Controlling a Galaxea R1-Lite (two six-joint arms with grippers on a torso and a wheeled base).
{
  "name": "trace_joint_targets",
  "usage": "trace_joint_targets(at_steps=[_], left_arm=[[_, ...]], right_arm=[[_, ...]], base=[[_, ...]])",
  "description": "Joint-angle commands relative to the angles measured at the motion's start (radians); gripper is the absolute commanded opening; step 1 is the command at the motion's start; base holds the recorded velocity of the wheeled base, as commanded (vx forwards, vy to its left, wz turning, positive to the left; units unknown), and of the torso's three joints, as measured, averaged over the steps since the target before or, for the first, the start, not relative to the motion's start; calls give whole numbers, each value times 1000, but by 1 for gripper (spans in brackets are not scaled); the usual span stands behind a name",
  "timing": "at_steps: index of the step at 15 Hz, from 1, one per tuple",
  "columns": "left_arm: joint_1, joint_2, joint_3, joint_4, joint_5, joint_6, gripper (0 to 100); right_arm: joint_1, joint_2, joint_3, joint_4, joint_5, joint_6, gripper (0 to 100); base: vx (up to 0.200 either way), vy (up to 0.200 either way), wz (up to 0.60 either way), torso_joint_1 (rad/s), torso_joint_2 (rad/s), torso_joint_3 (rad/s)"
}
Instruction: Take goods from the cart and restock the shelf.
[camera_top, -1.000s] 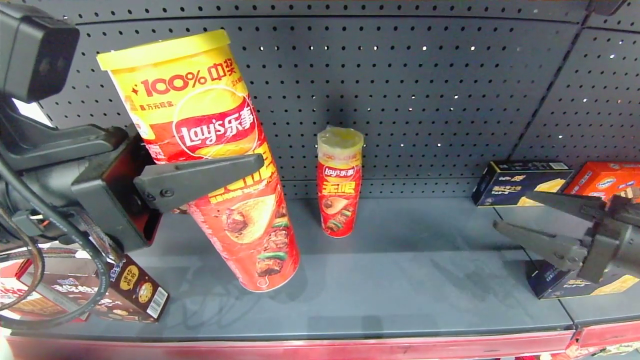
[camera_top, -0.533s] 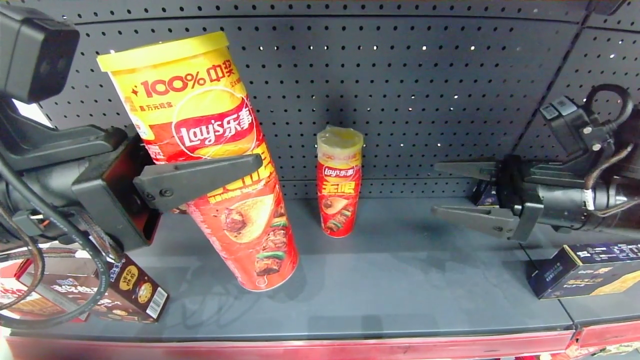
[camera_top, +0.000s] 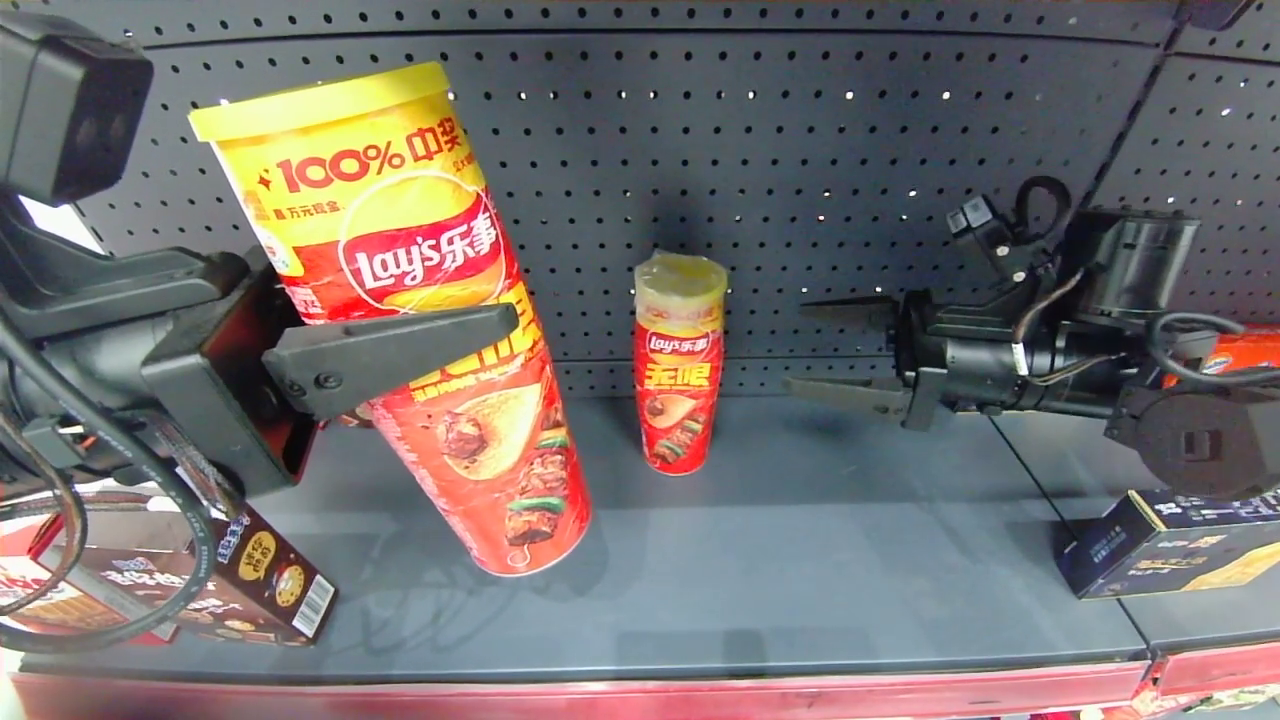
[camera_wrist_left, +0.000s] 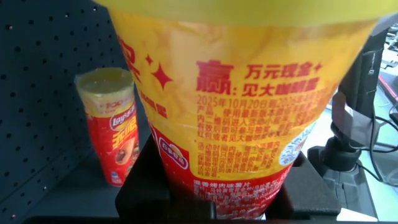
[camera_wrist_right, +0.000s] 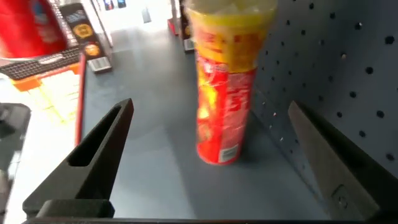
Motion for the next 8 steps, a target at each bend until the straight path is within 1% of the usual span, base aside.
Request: trace_joint_targets(at_steps=[1,7,8], left_arm=[[4,-2,0,0,0,0,0],[6,5,-2,-2,0,-1,0],[13,5,-2,-2,0,0,0]], right_arm=[[5,83,-49,-20,1,-1,100],[27,174,-125,-22,1,-3,100],[33,191,-139,-22,1,-3,100]], base=[[0,0,0,0,0,0],[0,0,0,0,0,0],[0,0,0,0,0,0]])
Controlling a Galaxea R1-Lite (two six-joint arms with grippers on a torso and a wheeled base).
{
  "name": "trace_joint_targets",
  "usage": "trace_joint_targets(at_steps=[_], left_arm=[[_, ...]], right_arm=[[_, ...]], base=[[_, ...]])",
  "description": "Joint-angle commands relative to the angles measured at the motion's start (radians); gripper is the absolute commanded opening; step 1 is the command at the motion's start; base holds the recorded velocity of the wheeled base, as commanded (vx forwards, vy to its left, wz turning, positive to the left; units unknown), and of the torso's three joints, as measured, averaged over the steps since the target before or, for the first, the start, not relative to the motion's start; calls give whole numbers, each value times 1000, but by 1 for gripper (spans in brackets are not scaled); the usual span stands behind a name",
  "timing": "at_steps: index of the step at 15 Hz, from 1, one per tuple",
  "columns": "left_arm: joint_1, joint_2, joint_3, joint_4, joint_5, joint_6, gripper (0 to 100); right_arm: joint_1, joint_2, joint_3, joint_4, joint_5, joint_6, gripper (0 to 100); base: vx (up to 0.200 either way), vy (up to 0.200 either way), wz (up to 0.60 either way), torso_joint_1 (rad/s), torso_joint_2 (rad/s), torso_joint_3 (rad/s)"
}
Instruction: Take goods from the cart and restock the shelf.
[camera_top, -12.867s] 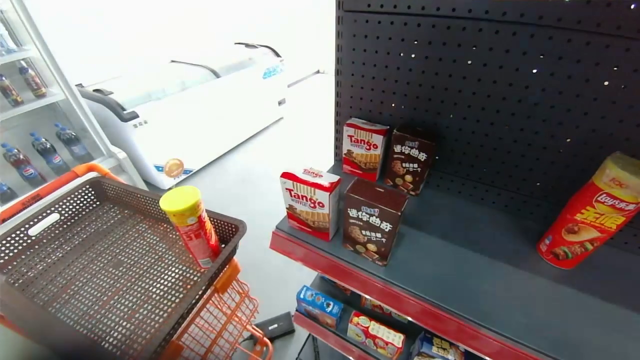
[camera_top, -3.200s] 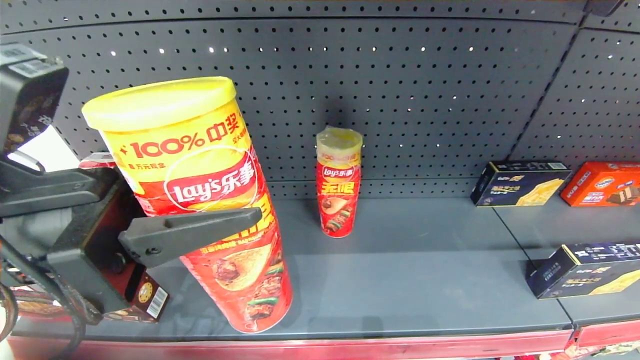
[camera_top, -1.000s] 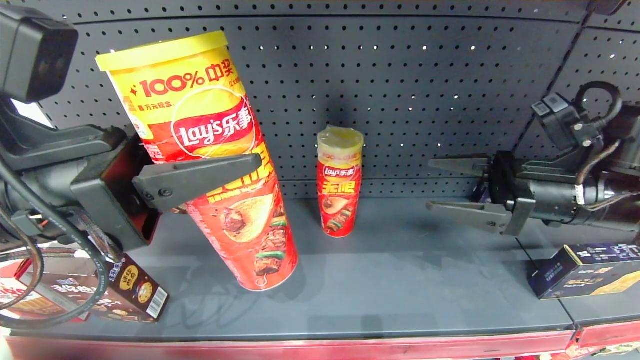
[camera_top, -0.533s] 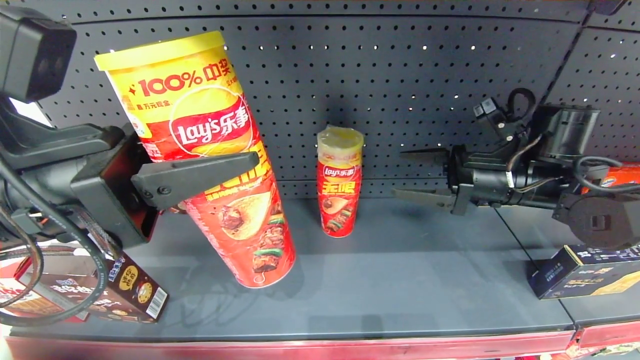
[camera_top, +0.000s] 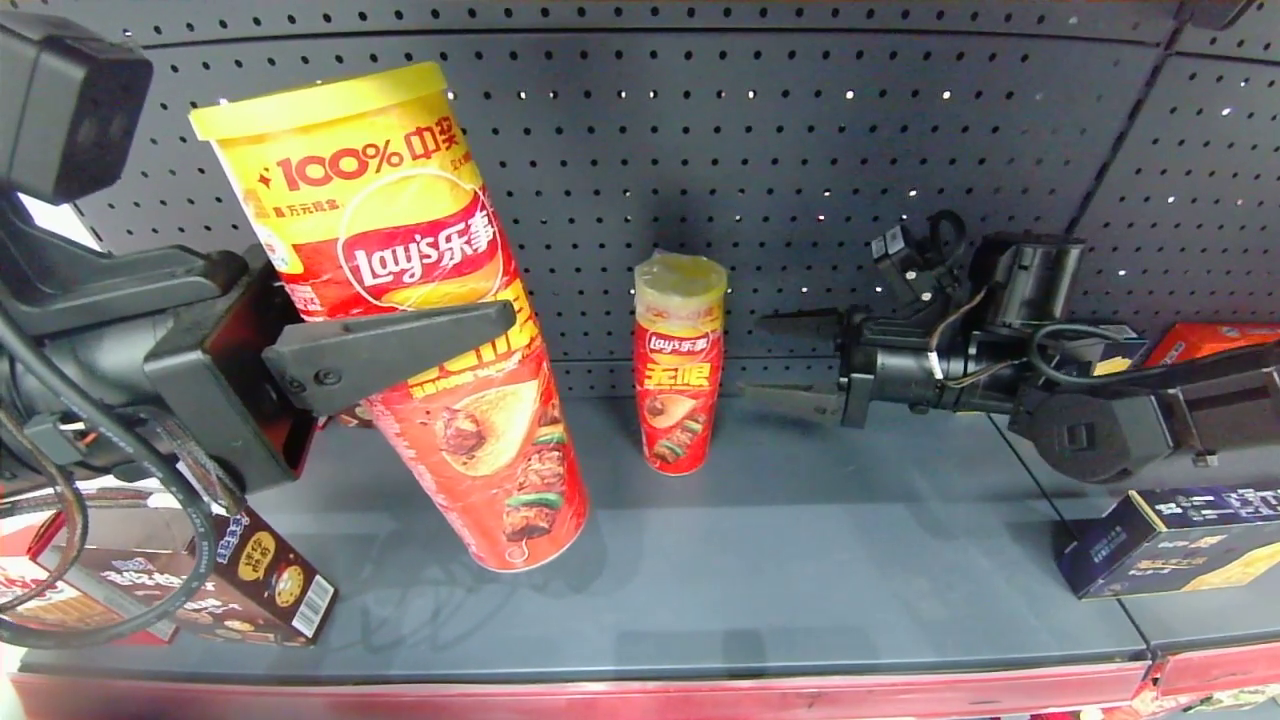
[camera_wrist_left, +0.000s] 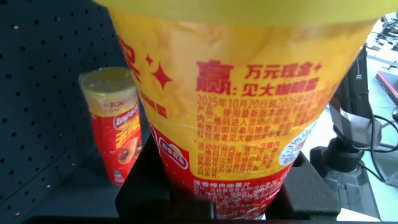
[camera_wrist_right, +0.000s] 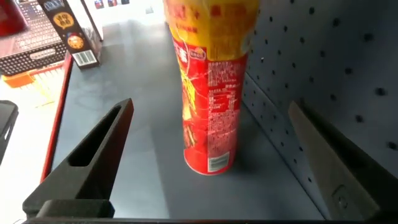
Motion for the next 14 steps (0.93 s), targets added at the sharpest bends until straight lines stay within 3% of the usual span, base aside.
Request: trace_joint_targets(at_steps=[1,11,14], left_arm=[[16,2,0,-1,0,0,0],[19,4,11,-36,2,-24,0],[33,2,22,-40,3,-30,0]], right_arm=[[12,52,-31,0,0,0,100],[55,221,-129,-49,2,0,100],[85,281,-215,-45,0,8,100]], base=[[0,0,0,0,0,0],[0,0,0,0,0,0],[0,0,0,0,0,0]])
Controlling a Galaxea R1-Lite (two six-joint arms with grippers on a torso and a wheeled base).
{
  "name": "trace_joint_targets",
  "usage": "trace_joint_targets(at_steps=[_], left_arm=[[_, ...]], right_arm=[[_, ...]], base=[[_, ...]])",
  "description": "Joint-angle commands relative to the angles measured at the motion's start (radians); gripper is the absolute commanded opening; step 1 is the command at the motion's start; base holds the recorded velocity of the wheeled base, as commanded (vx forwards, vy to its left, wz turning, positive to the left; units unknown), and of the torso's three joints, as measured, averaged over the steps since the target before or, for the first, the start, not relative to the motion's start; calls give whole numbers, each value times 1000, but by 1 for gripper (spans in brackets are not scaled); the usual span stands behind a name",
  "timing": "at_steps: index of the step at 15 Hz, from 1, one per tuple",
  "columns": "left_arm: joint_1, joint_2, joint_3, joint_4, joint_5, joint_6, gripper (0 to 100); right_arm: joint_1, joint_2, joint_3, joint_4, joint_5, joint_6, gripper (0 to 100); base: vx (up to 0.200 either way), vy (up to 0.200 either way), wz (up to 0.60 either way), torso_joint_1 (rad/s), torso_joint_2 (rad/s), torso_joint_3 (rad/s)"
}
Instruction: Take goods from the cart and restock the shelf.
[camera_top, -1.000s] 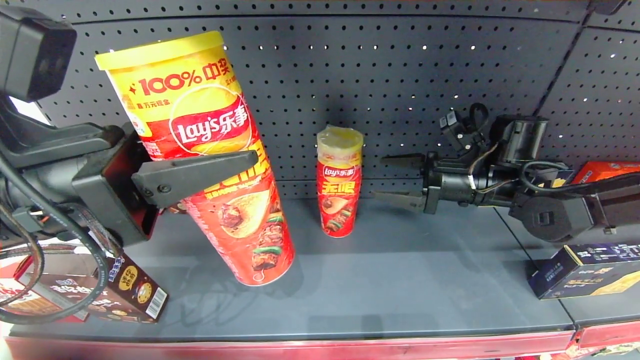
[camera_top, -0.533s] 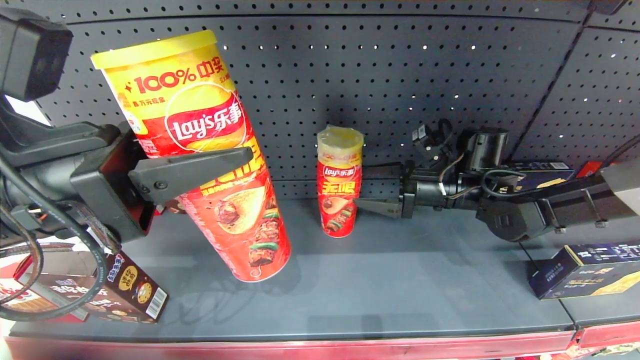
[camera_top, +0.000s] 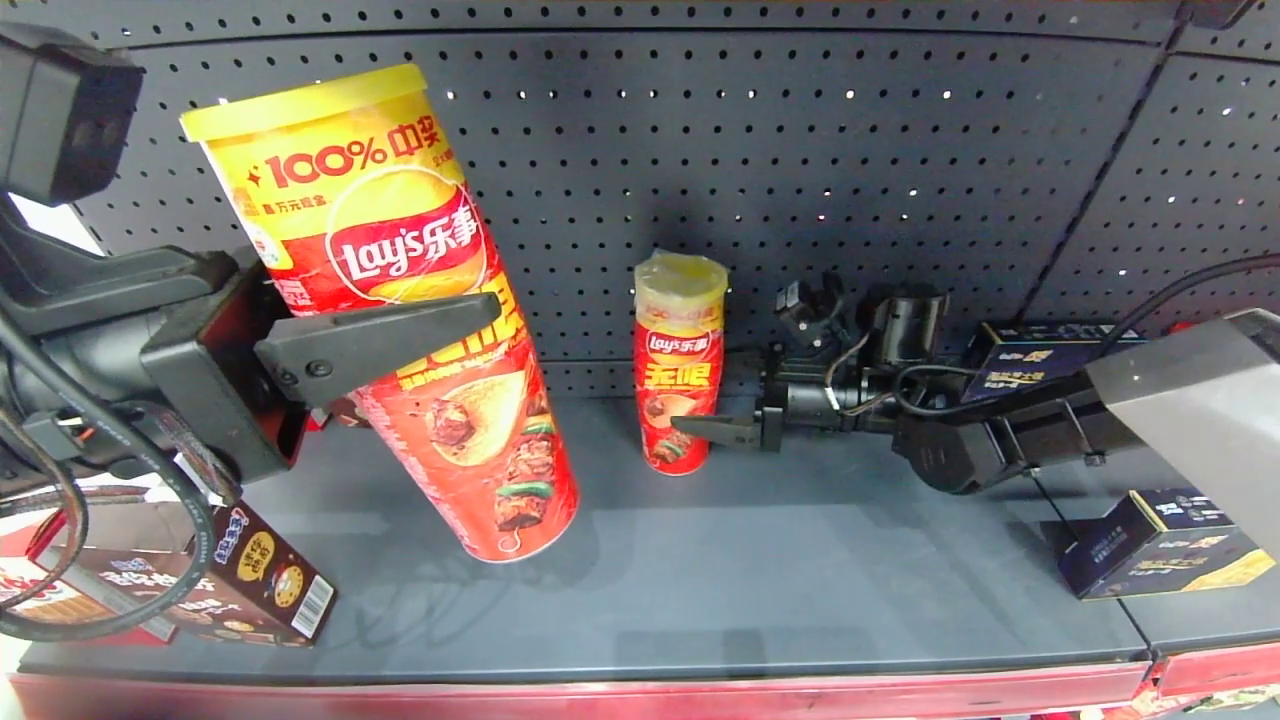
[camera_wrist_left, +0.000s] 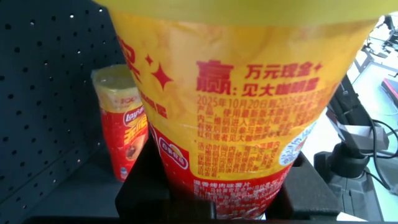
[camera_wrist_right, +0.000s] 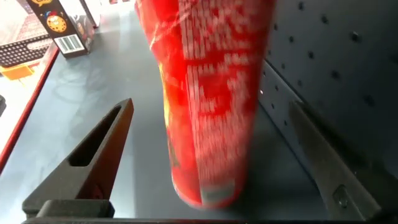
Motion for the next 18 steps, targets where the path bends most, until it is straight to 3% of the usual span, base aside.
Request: trace_joint_targets(at_steps=[1,11,12,18], left_arm=[[8,1,3,0,-2,0,0],[14,-2,8,0,0,-5,0],[14,-4,6,0,0,-6,0],[14,-1,8,0,-2,-5,0]], right_arm=[[20,46,-44,5,0,3,100],[49,124,-130,-47,0,47,100],[52,127,-131,-58,-3,58,0],[52,87,-102,-61,-5,66,0]], base=[[0,0,0,0,0,0],[0,0,0,0,0,0],[0,0,0,0,0,0],[0,0,0,0,0,0]])
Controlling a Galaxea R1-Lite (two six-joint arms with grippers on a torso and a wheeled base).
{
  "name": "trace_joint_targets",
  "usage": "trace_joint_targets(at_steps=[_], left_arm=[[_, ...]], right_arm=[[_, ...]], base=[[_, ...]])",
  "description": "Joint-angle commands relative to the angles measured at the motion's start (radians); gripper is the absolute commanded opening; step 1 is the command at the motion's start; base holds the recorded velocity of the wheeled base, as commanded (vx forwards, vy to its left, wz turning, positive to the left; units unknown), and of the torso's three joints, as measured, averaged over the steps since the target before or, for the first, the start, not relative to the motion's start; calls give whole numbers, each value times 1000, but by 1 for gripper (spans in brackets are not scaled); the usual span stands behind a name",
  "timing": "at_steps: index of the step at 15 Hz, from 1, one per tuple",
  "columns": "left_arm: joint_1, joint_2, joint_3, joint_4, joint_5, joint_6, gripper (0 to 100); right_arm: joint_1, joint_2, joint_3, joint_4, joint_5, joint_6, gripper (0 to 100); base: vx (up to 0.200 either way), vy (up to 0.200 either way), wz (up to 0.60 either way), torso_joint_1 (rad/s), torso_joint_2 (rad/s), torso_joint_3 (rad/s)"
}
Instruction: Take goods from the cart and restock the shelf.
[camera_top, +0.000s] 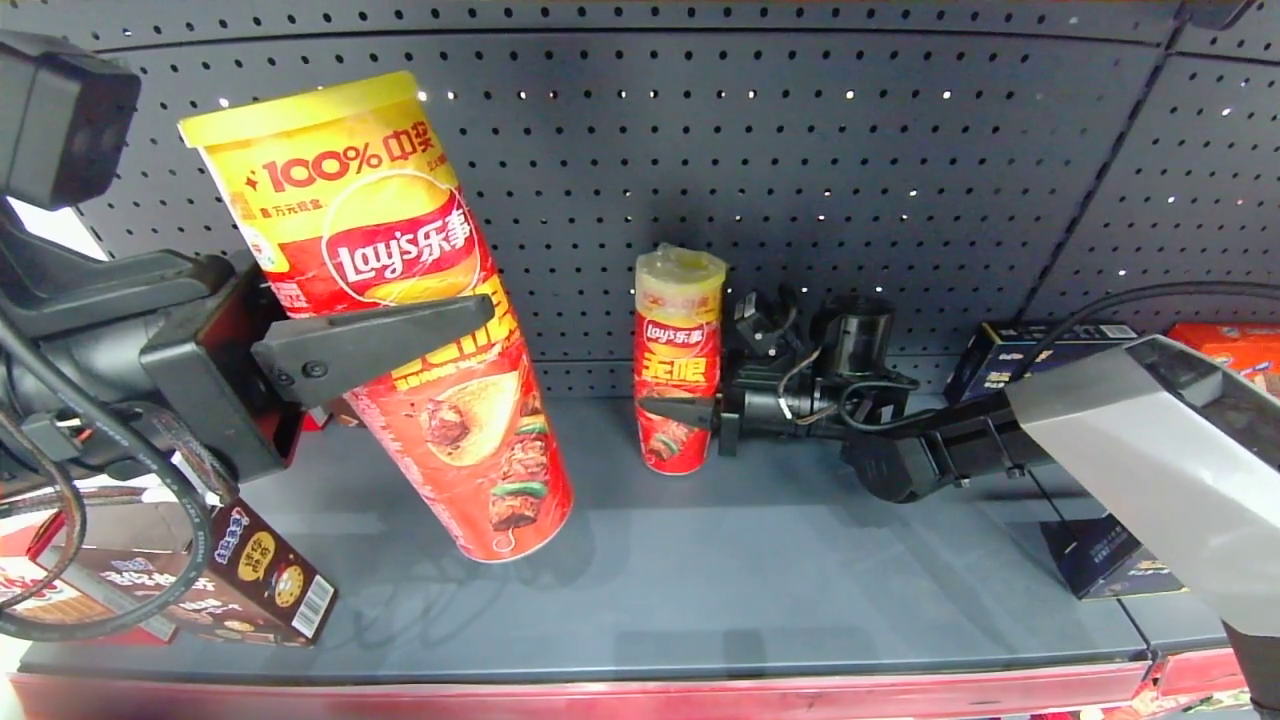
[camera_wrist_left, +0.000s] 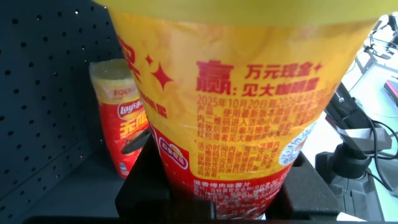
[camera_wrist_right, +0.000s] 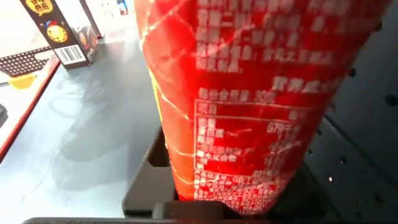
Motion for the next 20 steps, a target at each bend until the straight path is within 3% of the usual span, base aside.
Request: trace_joint_targets(at_steps=[1,7,11,13,14,20], left_arm=[[0,0,1,0,0,-1,0],[2,-7,13,0,2,-1,0],[3,-25,35,0,3,-1,0],[5,-28,35,0,3,-1,0],[15,-30,36,0,2,-1,0],[15,-30,35,0,2,-1,0]], right_arm=[[-1,-49,36,-4,0,0,0],[31,-190,206,-68,-6,-5,0],[109,-328,541,-220,-15,-6,0],[124,-345,605,-254,-29,-8,0],[149,-359,706,-334,-64,-6,0],[155,-336,763,-397,-71,-8,0]], base=[[0,0,0,0,0,0],[0,0,0,0,0,0],[0,0,0,0,0,0],[0,0,0,0,0,0],[0,0,0,0,0,0],[0,0,0,0,0,0]])
